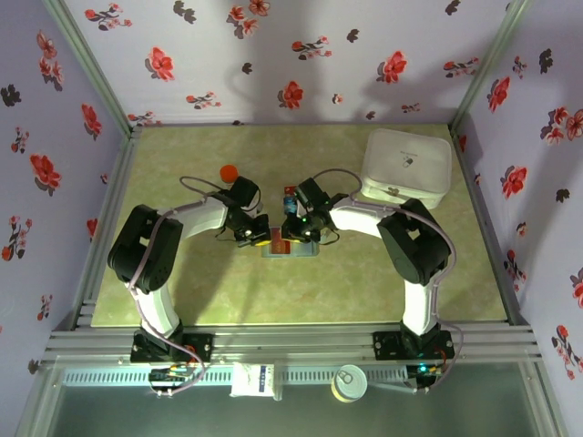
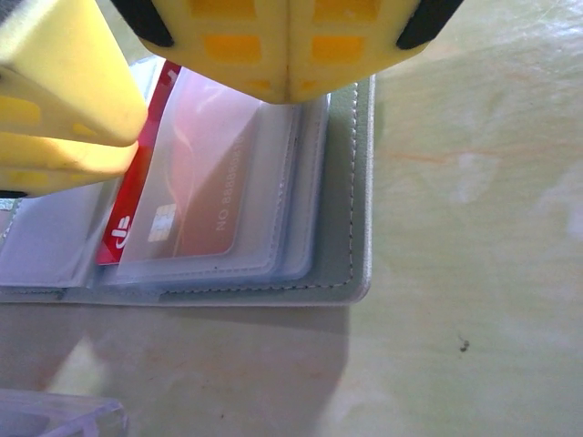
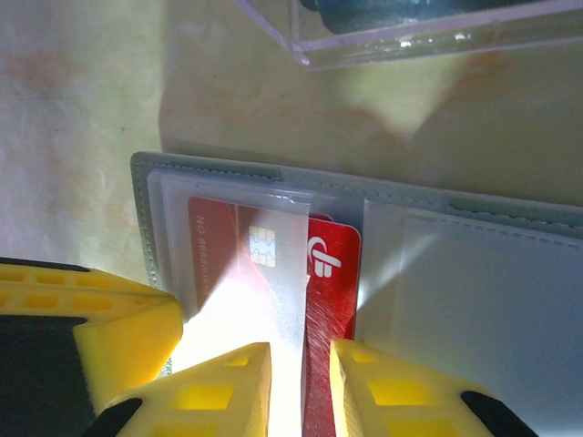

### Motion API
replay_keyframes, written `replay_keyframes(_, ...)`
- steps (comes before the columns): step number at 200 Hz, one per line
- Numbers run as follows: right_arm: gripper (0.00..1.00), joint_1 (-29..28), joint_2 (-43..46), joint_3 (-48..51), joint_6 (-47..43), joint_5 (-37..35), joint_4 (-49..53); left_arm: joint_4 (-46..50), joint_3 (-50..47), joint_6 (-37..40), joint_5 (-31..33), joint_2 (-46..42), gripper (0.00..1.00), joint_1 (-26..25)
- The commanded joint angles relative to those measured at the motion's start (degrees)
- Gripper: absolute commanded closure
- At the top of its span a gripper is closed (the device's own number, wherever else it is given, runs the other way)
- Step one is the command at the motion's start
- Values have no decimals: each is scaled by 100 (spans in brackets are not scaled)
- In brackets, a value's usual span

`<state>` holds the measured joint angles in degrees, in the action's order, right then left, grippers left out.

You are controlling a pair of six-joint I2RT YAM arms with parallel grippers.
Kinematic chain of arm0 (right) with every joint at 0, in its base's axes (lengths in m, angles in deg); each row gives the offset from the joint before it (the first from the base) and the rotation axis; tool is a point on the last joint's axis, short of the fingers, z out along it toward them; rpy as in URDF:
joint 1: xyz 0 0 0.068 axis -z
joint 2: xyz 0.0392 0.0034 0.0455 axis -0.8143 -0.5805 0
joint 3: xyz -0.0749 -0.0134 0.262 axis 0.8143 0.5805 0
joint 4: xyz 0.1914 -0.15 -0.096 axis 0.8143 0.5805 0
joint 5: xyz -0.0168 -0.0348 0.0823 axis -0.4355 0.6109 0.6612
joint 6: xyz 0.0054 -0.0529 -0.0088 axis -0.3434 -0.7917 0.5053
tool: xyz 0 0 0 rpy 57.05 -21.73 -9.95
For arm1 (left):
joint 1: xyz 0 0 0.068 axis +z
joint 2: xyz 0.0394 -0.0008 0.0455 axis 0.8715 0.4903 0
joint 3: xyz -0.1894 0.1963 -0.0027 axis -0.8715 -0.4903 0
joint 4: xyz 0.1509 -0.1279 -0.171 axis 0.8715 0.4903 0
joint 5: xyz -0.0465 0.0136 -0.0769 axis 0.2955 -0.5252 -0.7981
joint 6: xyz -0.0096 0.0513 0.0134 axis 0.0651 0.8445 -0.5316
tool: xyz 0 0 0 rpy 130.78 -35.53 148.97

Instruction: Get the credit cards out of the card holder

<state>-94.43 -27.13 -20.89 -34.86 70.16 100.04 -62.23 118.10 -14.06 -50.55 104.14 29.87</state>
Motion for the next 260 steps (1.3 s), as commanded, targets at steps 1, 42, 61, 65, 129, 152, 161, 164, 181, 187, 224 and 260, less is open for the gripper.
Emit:
replay_keyframes(1, 75, 18, 175, 92, 74, -36, 1, 198, 74, 136, 136, 114, 100, -9)
replay_keyframes(42, 74, 59, 216, 278, 134, -13, -138, 184, 53, 128, 128, 146, 100, -22)
replay_keyframes(61, 74, 90, 228, 355, 173, 17, -213, 192, 95, 106, 94, 97, 100, -26)
replay_keyframes(65, 74, 98, 228, 377, 179, 24, -230, 199, 116, 93, 78, 79, 100, -28)
replay_keyframes(129, 74, 142, 333, 533, 291, 157, -501, 422, 441, 71, 30, -72, 100, -130)
replay_keyframes(152, 74, 173, 402, 564, 295, 138, -523, 474, 543, 111, 40, 62, 100, -202)
replay_keyframes(161, 74, 185, 423, 569, 304, 133, -531, 500, 575, 132, 69, 117, 100, -218)
replay_keyframes(164, 74, 186, 426, 577, 304, 135, -531, 520, 580, 140, 85, 132, 100, -227)
replay_keyframes(181, 74, 211, 433, 603, 319, 135, -553, 627, 615, 203, 233, 197, 100, -254)
replay_keyframes(187, 74, 213, 430, 609, 321, 142, -570, 667, 616, 234, 297, 212, 100, -255)
replay_keyframes(224, 75, 219, 321, 595, 355, 270, -648, 711, 589, 330, 465, 329, 100, -263)
replay_keyframes(260, 74, 230, 211, 554, 325, 369, -623, 615, 557, 320, 387, 439, 100, -272)
